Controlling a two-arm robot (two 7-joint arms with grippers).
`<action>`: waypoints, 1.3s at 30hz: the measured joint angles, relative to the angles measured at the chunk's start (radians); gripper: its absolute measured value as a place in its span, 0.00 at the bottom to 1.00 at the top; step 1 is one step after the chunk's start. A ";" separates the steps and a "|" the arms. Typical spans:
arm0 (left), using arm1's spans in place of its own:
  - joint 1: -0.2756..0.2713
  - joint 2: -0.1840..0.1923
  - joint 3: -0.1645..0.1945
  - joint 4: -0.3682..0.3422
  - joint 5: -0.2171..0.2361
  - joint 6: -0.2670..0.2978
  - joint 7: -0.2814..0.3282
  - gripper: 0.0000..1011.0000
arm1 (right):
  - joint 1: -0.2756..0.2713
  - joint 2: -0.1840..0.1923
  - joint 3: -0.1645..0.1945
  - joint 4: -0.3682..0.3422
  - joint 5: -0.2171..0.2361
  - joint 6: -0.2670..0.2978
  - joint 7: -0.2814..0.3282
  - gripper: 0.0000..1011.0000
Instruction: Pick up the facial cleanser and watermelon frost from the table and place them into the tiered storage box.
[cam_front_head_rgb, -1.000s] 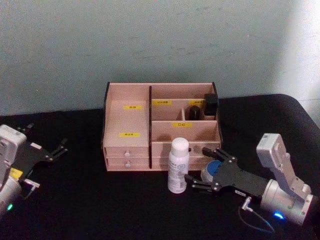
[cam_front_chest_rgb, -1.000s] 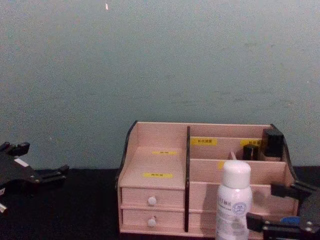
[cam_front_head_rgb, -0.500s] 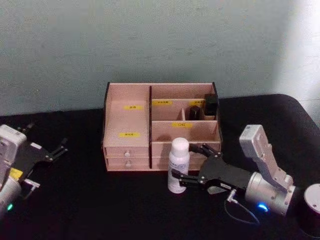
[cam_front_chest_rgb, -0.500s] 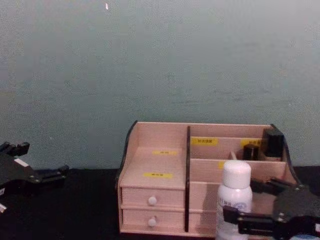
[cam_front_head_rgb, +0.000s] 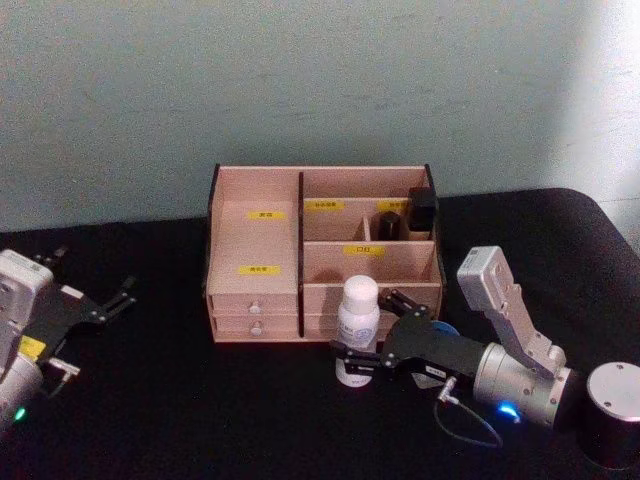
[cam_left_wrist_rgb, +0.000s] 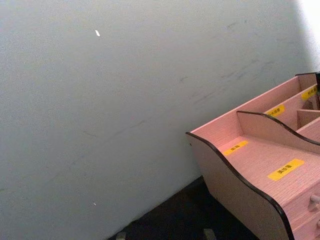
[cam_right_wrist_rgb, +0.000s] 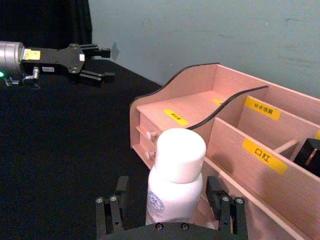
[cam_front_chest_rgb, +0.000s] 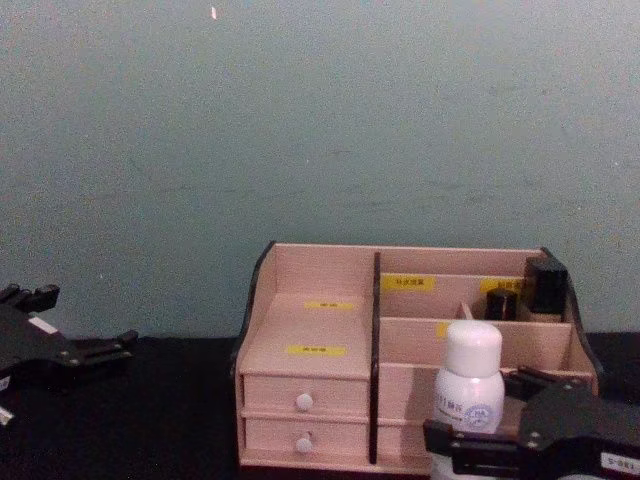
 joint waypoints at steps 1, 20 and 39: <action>0.000 0.000 0.000 0.000 0.000 0.000 0.000 0.99 | 0.003 -0.003 -0.001 0.005 0.000 0.002 -0.001 0.99; 0.000 0.000 0.000 0.000 0.000 0.000 0.000 0.99 | 0.022 -0.023 -0.004 0.034 -0.001 0.016 -0.022 0.99; 0.000 0.000 0.000 0.000 0.000 0.000 0.000 0.99 | 0.021 -0.021 -0.003 0.032 0.000 0.014 -0.021 0.82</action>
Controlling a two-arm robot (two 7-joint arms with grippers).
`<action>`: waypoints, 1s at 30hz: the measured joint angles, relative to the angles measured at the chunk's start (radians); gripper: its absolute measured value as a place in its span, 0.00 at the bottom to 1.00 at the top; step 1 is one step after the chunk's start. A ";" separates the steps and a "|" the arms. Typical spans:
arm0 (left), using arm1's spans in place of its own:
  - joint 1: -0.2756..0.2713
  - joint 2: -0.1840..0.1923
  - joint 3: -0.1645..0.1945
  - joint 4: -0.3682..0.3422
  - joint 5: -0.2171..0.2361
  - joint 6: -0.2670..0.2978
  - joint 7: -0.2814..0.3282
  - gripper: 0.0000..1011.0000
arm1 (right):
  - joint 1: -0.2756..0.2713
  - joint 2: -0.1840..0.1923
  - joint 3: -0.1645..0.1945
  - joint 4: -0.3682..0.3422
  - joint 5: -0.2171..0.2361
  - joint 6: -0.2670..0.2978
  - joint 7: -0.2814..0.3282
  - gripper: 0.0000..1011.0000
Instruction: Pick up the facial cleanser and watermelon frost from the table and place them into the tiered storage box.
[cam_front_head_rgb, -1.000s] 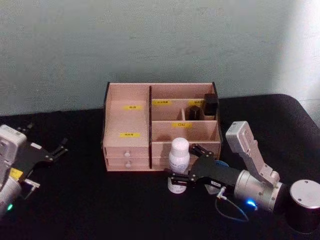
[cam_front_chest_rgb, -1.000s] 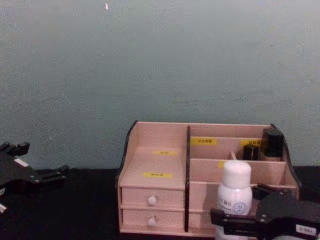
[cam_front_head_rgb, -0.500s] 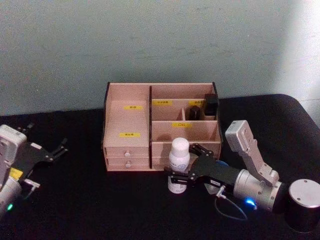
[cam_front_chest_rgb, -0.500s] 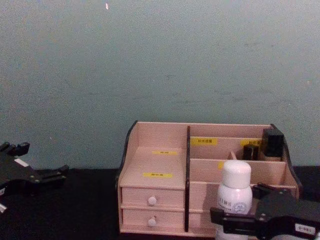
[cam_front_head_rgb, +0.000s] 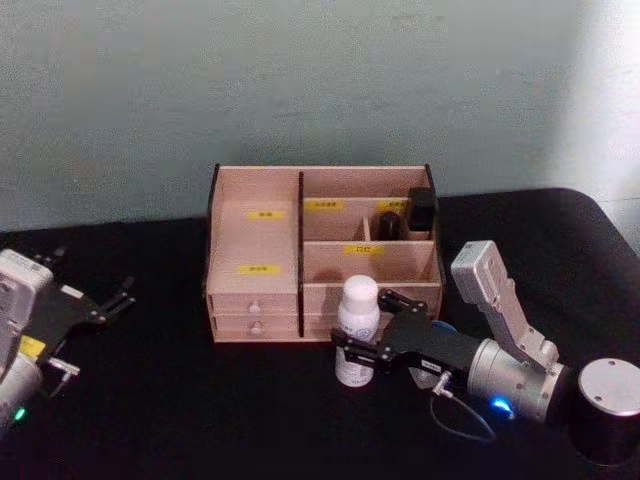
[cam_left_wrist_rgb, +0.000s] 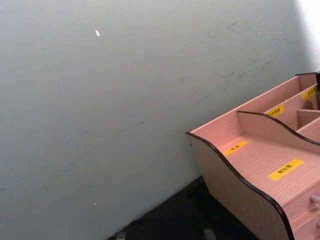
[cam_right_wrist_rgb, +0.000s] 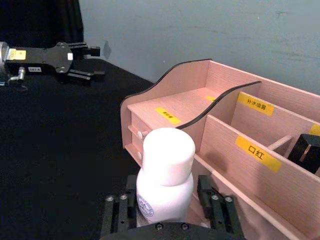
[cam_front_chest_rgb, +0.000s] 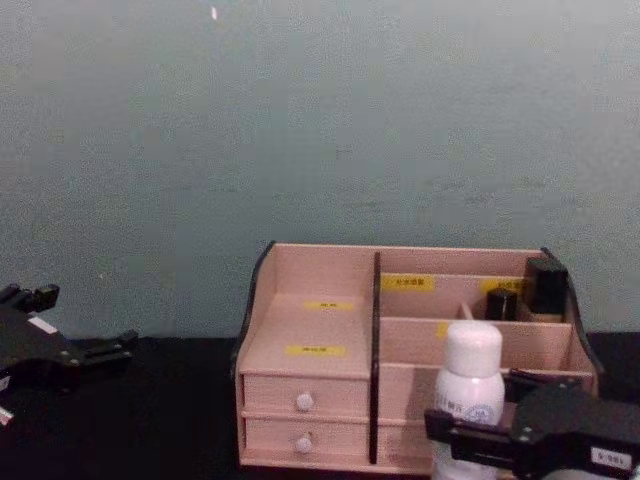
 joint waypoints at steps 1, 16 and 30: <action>0.000 0.000 0.000 0.000 0.000 0.000 0.000 0.99 | 0.000 0.000 0.000 0.000 0.000 0.000 0.000 0.80; 0.000 0.000 0.000 0.000 0.000 0.000 0.000 0.99 | 0.000 0.000 0.000 0.000 0.000 -0.001 0.001 0.58; 0.000 0.000 0.000 0.000 0.000 0.000 0.000 0.99 | -0.009 0.009 0.003 -0.019 -0.004 -0.005 0.000 0.58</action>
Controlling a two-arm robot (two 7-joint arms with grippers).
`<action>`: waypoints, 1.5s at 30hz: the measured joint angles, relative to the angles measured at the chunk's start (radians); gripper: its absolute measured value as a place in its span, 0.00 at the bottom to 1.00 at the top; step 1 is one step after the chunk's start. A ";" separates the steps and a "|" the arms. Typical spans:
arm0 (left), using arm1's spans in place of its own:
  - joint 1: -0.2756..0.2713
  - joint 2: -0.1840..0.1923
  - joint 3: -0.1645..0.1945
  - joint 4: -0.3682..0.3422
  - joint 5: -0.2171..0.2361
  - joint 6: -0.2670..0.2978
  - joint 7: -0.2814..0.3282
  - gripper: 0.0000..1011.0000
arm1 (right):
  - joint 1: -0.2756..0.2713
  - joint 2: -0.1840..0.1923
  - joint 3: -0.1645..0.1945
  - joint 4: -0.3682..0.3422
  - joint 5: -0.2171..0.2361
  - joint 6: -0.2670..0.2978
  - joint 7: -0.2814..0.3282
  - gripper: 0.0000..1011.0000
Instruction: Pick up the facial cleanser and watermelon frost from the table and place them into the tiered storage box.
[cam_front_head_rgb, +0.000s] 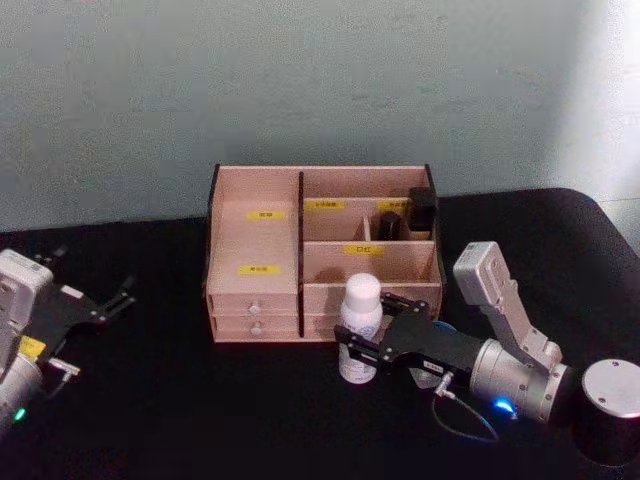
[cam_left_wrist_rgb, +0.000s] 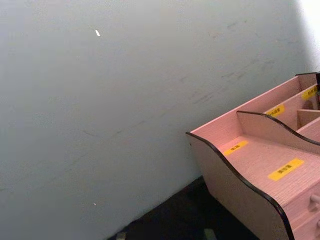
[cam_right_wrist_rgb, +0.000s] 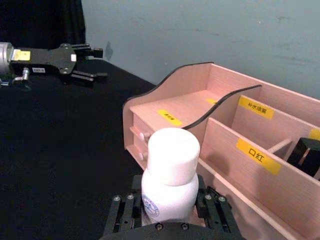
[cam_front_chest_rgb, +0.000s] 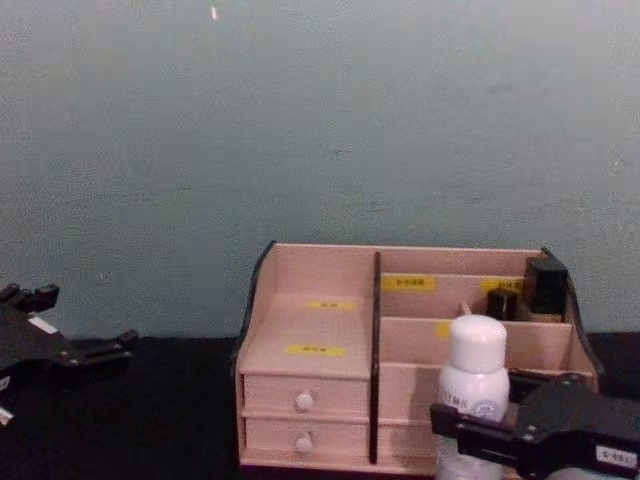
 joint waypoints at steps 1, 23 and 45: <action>0.000 0.000 0.000 0.000 0.000 0.000 0.000 0.99 | -0.001 0.001 0.000 -0.002 0.000 0.000 0.000 0.58; 0.000 0.000 0.000 0.000 0.000 0.000 0.000 0.99 | -0.017 0.037 0.033 -0.104 0.077 0.052 0.010 0.58; 0.000 0.000 0.000 0.000 0.000 0.000 0.000 0.99 | 0.117 -0.013 0.052 -0.091 0.094 0.023 -0.046 0.58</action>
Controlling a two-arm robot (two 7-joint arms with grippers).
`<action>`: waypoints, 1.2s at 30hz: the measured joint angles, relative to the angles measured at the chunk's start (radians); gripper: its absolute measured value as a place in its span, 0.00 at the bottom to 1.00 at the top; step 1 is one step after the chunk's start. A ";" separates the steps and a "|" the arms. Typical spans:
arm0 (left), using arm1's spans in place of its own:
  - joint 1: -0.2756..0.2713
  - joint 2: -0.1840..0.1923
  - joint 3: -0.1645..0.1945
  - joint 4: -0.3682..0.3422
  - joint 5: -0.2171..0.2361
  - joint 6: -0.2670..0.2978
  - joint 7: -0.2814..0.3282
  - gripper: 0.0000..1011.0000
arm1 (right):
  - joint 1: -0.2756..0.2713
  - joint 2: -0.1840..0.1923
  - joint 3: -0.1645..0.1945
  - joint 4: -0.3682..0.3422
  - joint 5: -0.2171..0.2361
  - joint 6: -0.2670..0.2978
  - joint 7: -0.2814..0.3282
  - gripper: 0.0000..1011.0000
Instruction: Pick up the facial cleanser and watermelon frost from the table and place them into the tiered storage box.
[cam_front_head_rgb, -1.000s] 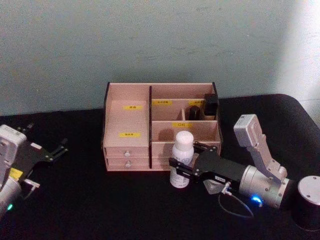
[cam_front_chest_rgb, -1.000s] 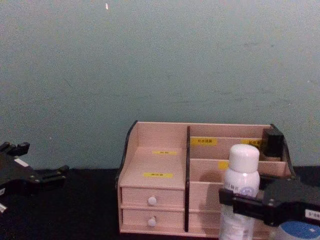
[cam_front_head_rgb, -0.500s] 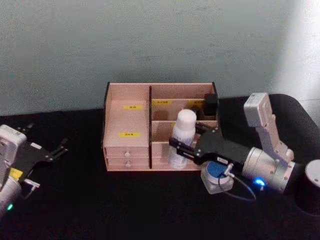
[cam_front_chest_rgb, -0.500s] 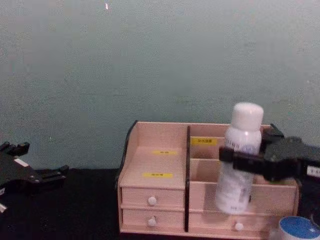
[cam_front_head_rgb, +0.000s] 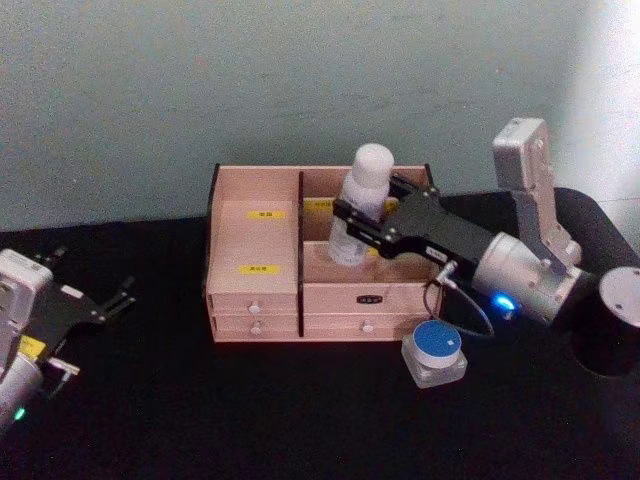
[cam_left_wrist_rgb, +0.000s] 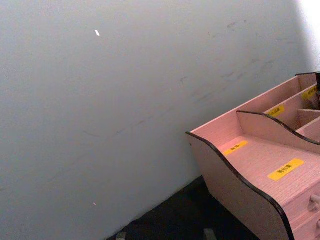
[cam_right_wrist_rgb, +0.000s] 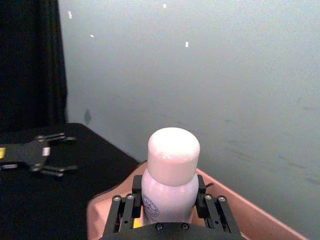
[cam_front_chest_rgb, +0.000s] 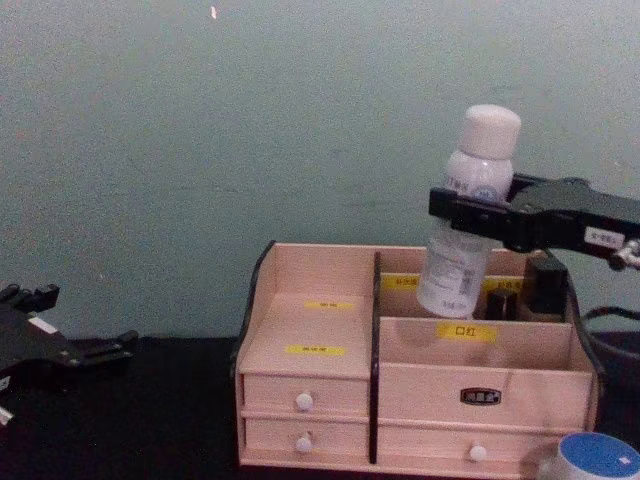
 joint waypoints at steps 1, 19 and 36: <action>0.000 0.000 0.000 0.000 0.000 0.000 0.000 0.99 | 0.008 -0.005 -0.001 0.009 -0.005 -0.001 -0.004 0.58; 0.000 0.000 0.000 0.000 0.000 0.000 0.000 0.99 | 0.169 -0.111 -0.025 0.246 -0.107 -0.033 -0.036 0.58; 0.000 0.000 0.000 0.000 0.000 0.000 0.000 0.99 | 0.233 -0.169 -0.015 0.391 -0.134 -0.045 -0.028 0.58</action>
